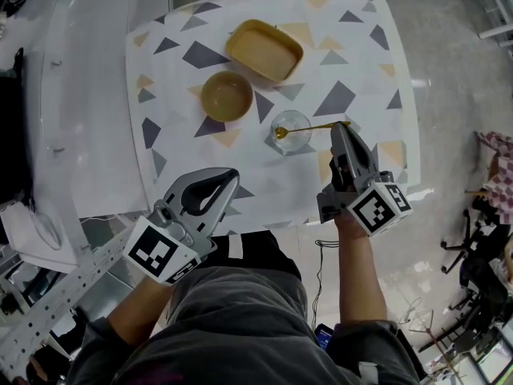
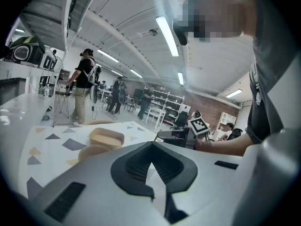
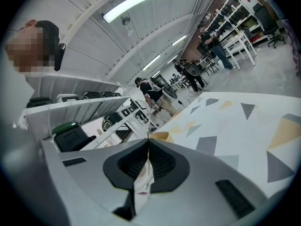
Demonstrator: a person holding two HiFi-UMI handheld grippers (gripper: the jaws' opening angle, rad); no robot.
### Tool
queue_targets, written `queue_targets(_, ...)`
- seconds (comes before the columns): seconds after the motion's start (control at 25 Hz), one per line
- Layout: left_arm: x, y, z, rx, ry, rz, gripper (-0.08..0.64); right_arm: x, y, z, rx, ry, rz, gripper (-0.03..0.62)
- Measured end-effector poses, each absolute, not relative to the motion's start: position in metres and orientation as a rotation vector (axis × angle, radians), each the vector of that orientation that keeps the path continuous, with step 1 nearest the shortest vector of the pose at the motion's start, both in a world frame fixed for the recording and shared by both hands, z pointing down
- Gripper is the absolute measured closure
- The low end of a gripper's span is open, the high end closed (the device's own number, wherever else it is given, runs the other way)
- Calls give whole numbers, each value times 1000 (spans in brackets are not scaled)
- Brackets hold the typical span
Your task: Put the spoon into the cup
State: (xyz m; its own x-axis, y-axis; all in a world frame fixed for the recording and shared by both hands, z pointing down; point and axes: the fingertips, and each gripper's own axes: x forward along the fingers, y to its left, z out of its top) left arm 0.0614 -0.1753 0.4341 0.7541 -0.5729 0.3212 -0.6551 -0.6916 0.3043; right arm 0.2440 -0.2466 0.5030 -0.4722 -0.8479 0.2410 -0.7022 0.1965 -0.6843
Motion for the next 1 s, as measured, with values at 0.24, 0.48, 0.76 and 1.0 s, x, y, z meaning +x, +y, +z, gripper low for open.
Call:
queue_targets(0.24, 60, -174, 436, 2548, -932, 283, 546, 239, -247, 507, -1515, 2307, -1121, 569)
queue_targets(0.48, 58, -172, 438, 2546, -928, 287, 546, 229, -246, 511, -1516, 2354, -1103, 568)
queue_targets(0.76, 54, -170, 435, 2547, -936, 288, 546, 225, -244, 514, -1528, 2367, -1095, 568)
queue_targets(1.0, 51, -168, 431, 2554, -936, 281, 546, 224, -243, 514, -1557, 2372, -1078, 568)
